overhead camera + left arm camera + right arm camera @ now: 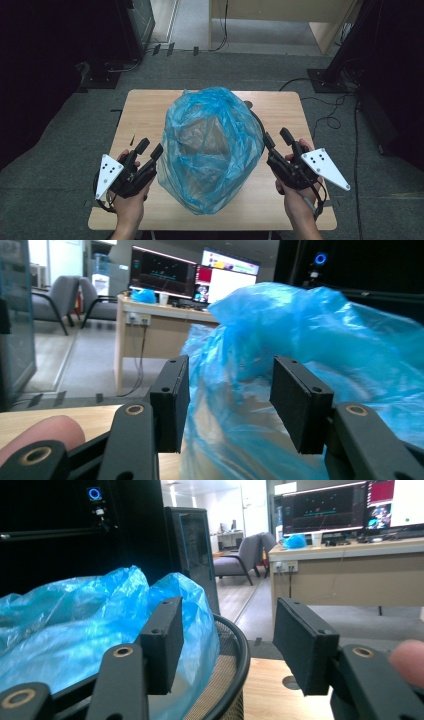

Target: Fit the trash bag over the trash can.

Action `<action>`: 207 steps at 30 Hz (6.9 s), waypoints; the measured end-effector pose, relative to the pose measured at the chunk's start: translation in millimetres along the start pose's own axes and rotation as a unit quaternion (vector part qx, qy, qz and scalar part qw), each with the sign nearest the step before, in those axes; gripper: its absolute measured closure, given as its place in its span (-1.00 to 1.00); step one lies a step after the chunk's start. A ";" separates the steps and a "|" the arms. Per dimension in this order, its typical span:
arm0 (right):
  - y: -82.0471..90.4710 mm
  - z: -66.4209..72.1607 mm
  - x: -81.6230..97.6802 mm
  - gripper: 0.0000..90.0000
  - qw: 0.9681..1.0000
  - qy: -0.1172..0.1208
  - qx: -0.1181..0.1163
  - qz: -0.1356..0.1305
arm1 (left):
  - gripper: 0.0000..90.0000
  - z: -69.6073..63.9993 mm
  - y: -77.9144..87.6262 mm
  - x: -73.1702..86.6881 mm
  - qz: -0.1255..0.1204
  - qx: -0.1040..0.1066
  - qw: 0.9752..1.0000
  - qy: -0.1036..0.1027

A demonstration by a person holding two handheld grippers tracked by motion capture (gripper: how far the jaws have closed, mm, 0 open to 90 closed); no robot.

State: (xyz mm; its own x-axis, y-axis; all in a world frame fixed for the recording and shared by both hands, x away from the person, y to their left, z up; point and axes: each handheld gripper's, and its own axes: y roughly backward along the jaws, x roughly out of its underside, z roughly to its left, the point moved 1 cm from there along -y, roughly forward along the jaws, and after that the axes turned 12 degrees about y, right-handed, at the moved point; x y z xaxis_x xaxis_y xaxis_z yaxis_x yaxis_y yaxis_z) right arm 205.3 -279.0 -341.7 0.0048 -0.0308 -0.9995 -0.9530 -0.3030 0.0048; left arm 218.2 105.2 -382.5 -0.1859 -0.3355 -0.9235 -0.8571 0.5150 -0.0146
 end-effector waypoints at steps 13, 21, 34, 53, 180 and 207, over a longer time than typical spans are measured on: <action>-26.2 -2.2 -10.1 -0.25 0.998 -0.031 -0.047 0.032 | 0.06 -22.0 14.0 8.2 0.003 0.015 1.000 -0.013; -28.8 2.8 1.8 0.78 0.993 -0.030 -0.070 0.087 | 0.05 -20.0 14.3 16.0 0.020 0.013 1.000 -0.011; -19.0 -2.8 -3.8 1.00 0.998 -0.002 -0.026 0.049 | 0.05 -18.7 11.4 15.3 0.015 0.007 1.000 -0.010; -17.2 -34.9 17.2 1.00 0.997 0.001 0.078 0.029 | 0.05 -19.2 3.1 22.3 0.015 0.019 1.000 0.000; -22.6 -44.6 71.8 1.00 0.996 0.010 0.086 0.033 | -0.06 29.4 -28.7 85.4 0.037 0.080 0.966 0.242; -18.5 -38.4 81.4 1.00 0.990 0.055 0.128 0.013 | 1.00 21.1 -17.1 98.2 0.004 -0.057 0.995 0.080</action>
State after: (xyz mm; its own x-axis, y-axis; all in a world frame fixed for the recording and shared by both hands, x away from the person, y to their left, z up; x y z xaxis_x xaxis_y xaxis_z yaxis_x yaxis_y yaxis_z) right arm 235.0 -312.4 -421.9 -0.0015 -0.1433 -0.9897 -0.9987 -0.0499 0.0087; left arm 224.8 80.1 -481.0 -0.2587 -0.4571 -0.8510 -0.9027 0.4279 0.0445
